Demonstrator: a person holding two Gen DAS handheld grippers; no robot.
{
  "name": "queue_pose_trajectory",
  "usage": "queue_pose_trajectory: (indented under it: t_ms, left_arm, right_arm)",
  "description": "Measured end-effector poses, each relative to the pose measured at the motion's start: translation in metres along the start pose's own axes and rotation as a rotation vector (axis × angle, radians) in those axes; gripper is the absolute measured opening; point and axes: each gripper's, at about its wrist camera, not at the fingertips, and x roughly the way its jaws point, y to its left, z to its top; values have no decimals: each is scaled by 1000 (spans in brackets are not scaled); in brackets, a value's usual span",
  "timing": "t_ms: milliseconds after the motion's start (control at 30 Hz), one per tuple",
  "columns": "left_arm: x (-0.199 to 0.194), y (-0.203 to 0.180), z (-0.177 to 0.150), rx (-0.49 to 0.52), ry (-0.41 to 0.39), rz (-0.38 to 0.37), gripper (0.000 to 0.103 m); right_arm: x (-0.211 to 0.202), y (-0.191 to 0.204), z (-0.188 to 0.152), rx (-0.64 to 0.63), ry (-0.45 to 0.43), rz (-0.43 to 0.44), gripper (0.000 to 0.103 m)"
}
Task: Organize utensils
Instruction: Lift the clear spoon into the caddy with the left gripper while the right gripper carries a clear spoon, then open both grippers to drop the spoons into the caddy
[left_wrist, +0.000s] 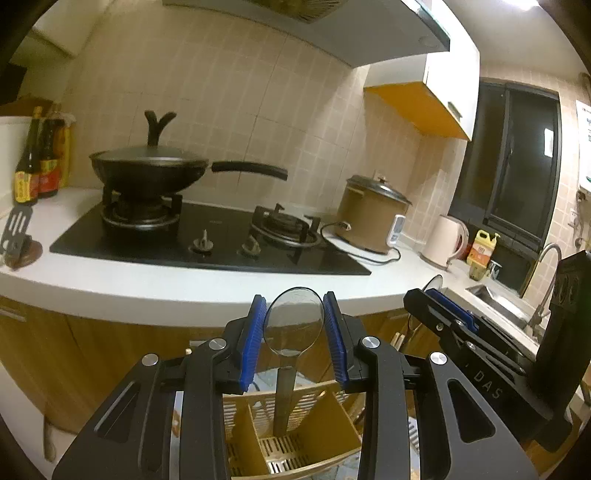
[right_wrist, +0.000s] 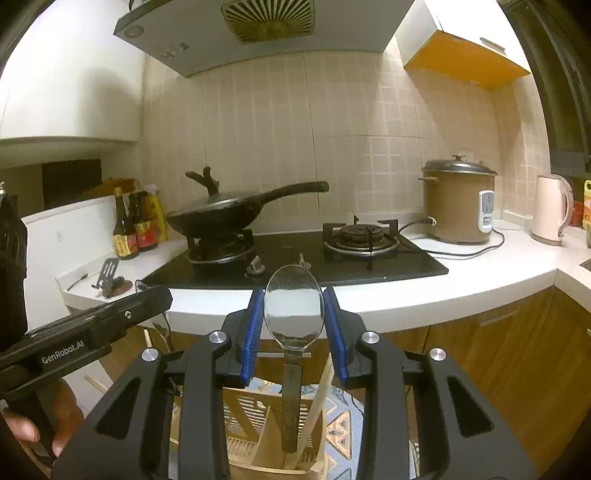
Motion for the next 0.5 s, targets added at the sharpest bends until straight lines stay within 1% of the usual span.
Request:
queue_pose_trajectory:
  t_ms: [300, 400, 433, 500]
  left_arm:
    - [6, 3, -11, -1, 43, -17, 31]
    - [7, 4, -13, -11, 69, -36, 31]
    - [6, 5, -14, -20, 80, -45, 31]
    - [4, 7, -15, -35, 93, -57, 32]
  right_arm:
    - [6, -5, -16, 24, 41, 7, 30]
    - [4, -7, -20, 35, 67, 19, 30]
    - [3, -8, -20, 42, 81, 26, 32]
    - [-1, -11, -21, 58, 88, 30, 56]
